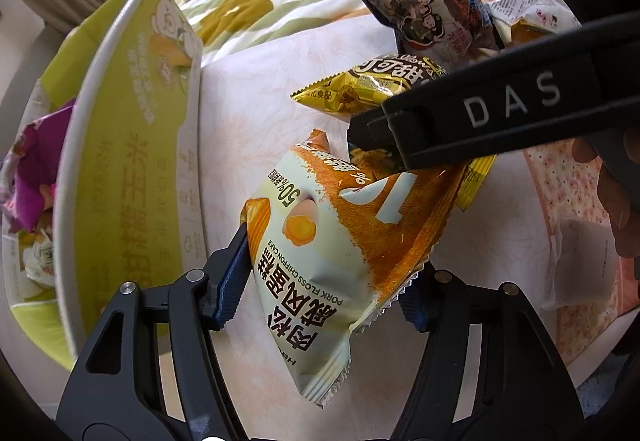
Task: Organize snacks
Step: 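Grasp an orange-white pastry bag with the left tool while the right tool grasps a gold chocolate bag, then carry both bags over the cardboard box and open both tools to drop them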
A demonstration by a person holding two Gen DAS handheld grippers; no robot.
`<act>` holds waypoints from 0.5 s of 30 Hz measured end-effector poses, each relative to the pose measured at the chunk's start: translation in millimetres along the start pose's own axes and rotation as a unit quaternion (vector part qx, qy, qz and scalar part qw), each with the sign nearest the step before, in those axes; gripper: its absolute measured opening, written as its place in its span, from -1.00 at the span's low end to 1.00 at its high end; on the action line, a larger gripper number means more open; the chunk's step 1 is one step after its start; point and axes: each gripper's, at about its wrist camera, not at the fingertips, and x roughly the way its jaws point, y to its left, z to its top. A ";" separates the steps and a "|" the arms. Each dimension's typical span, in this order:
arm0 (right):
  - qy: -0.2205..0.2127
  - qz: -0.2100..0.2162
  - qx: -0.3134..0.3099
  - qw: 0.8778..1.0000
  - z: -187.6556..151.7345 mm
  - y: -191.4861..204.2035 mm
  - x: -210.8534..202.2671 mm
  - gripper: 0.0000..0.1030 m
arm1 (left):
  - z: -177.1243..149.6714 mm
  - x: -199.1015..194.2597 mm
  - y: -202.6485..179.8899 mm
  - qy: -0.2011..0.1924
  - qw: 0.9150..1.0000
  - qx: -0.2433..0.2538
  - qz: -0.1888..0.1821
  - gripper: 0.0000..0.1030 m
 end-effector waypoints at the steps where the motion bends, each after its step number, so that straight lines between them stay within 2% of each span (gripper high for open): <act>1: -0.003 -0.001 -0.004 1.000 -1.8 2.8 -2.8 0.16 | 1.8 -1.4 0.3 -0.003 1.000 -0.001 0.002 0.17; 7: -0.022 0.003 -0.017 1.000 -9.0 15.4 -24.2 0.13 | -2.4 -26.1 -0.7 -0.030 0.999 -0.005 0.013 0.17; 15: -0.070 0.003 -0.035 0.997 -17.5 34.5 -69.8 0.12 | -8.1 -68.6 1.6 -0.081 0.996 -0.017 0.033 0.17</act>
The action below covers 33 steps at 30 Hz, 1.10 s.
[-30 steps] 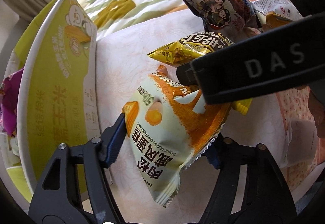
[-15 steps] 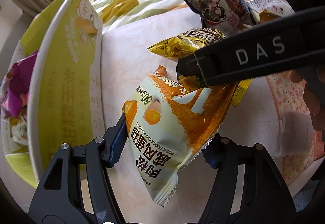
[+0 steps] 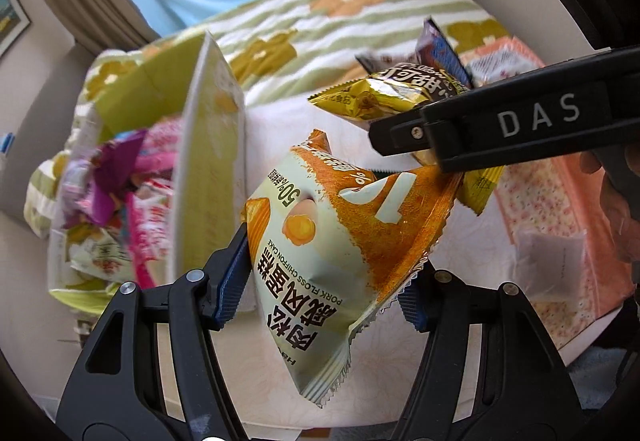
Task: Organize snacks
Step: 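Carry both bags over the cardboard box and open both tools to drop them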
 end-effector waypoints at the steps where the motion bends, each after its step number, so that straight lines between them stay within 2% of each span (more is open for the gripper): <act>1: -0.006 -0.001 -0.002 1.000 0.6 1.8 -5.7 0.12 | 1.1 -5.8 1.5 -0.007 1.000 -0.002 0.002 0.17; 12: -0.083 -0.022 -0.046 0.995 23.6 41.8 -63.4 0.12 | 8.8 -66.7 49.6 -0.090 0.995 -0.036 0.025 0.17; 16: -0.102 -0.026 -0.051 0.993 36.2 62.5 -69.8 0.12 | 18.3 -81.1 89.3 -0.113 0.992 -0.039 0.030 0.17; 23: -0.123 -0.031 -0.045 0.991 64.4 112.8 -55.6 0.11 | 34.8 -86.7 172.5 -0.128 0.991 -0.032 0.029 0.17; 33: -0.138 -0.047 -0.017 0.989 114.5 169.8 -10.0 0.11 | 71.1 -47.6 268.2 -0.120 0.993 0.011 -0.002 0.17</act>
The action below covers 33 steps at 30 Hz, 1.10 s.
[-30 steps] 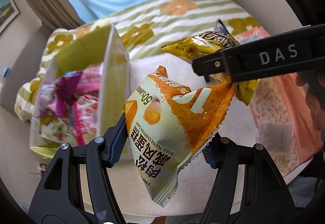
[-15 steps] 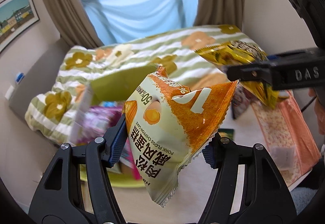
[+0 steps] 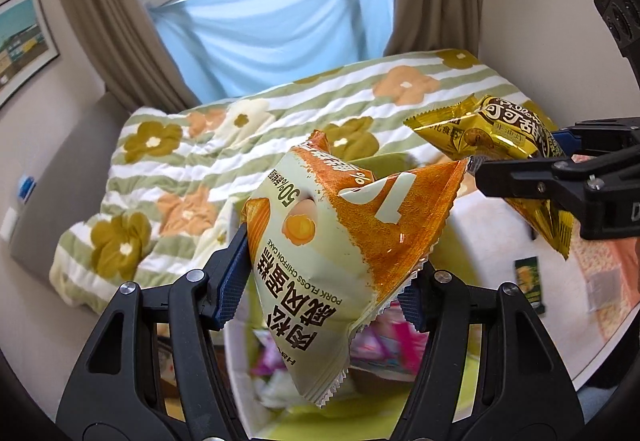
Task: Organize snacks
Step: 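Carry both bags over the cardboard box and open both tools to drop them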
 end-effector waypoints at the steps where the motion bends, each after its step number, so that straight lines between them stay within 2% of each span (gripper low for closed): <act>1: 0.001 -0.003 0.004 1.000 2.6 3.3 6.4 0.11 | 1.4 6.7 6.5 0.002 1.000 0.003 -0.006 0.17; 7: 0.011 -0.014 0.041 0.999 15.3 10.5 45.4 0.11 | 9.1 53.3 37.6 0.028 0.999 0.010 -0.036 0.17; 13: 0.030 -0.026 0.050 0.998 24.3 14.0 70.6 0.11 | 8.7 84.9 42.7 0.045 0.997 0.005 -0.063 0.23; 15: 0.034 -0.031 0.048 0.998 25.8 10.6 76.7 0.11 | 6.6 92.0 42.0 0.054 0.997 0.003 -0.056 0.41; 16: 0.037 -0.031 0.049 0.998 25.6 9.5 79.0 0.11 | 6.0 94.5 42.8 0.057 0.997 0.002 -0.051 0.68; 17: 0.040 -0.031 0.051 0.997 25.4 7.1 81.5 0.11 | 4.7 95.4 43.0 0.057 0.997 -0.001 -0.048 0.86; 18: 0.042 -0.029 0.055 0.997 24.8 2.7 84.0 0.11 | 4.1 95.3 44.2 0.055 0.997 -0.005 -0.049 0.88; 23: 0.058 -0.023 0.073 0.995 19.8 -7.0 94.2 0.11 | -1.5 87.2 45.8 0.057 0.997 -0.019 -0.040 0.89; 27: 0.072 -0.018 0.076 0.994 17.3 -11.4 102.2 0.11 | -13.6 82.9 47.9 0.072 0.996 -0.038 -0.041 0.89; 33: 0.075 -0.023 0.082 0.994 19.9 -9.5 109.8 0.15 | -26.9 78.2 59.8 0.083 0.994 -0.062 -0.035 0.89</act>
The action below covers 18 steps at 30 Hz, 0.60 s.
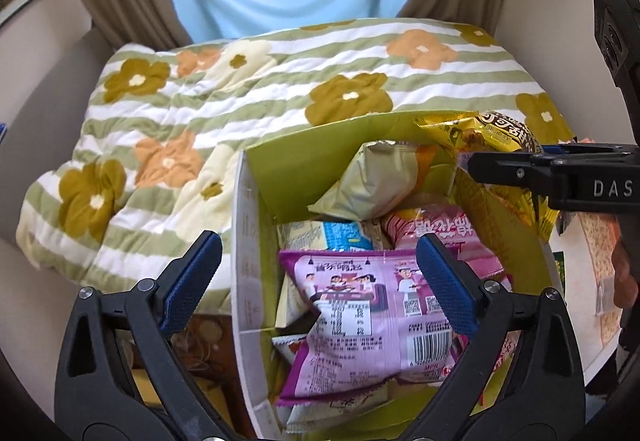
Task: Organize snacks
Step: 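Carry both bags over the cardboard box and open both tools to drop them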
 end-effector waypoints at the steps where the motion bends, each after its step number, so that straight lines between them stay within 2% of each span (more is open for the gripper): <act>1: 0.004 -0.005 0.005 1.000 0.0 0.5 1.8 0.19 | -1.4 -1.5 1.3 0.000 1.000 -0.001 0.003 0.89; 3: 0.011 -0.017 0.017 1.000 -2.5 -0.5 3.4 0.57 | -4.3 -5.2 4.1 -0.002 1.000 -0.006 0.007 0.89; 5: 0.005 -0.017 0.021 1.000 -7.7 -1.7 0.5 0.80 | -6.7 -8.3 6.0 -0.003 1.000 -0.011 0.008 0.89; 18: -0.021 -0.035 0.014 0.999 -35.0 8.3 -28.7 0.81 | -30.0 -36.0 6.4 -0.009 1.000 -0.021 0.000 0.89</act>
